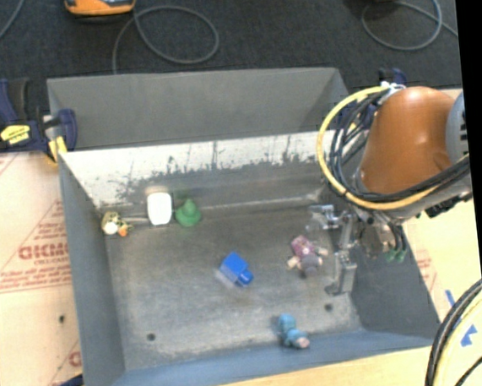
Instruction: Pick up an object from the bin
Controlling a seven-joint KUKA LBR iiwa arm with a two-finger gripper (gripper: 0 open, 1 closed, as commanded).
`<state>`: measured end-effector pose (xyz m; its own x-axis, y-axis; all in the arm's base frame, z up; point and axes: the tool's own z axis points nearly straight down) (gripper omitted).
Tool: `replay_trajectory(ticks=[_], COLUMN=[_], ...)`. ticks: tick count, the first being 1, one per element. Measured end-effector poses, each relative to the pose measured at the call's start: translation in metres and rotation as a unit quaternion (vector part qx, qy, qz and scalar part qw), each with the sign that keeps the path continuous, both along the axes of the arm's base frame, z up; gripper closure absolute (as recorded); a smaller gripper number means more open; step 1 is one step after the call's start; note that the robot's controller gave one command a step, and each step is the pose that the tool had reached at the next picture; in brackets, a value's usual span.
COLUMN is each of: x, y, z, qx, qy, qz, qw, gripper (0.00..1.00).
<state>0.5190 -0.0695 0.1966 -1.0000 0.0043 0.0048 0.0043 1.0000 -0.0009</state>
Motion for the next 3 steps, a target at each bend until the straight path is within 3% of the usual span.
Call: replay_trajectory(ticks=[1,2,3], x=[0.002,0.013,0.044], y=[0.0,0.009,0.001], z=[0.004,-0.032,-0.07], qx=[0.0,-0.001,0.0], qy=[-0.004,-0.0082,-0.0044], qz=[0.001,0.004,0.035], qw=[1.0,1.0,0.9994], gripper=[0.0,0.0,0.0])
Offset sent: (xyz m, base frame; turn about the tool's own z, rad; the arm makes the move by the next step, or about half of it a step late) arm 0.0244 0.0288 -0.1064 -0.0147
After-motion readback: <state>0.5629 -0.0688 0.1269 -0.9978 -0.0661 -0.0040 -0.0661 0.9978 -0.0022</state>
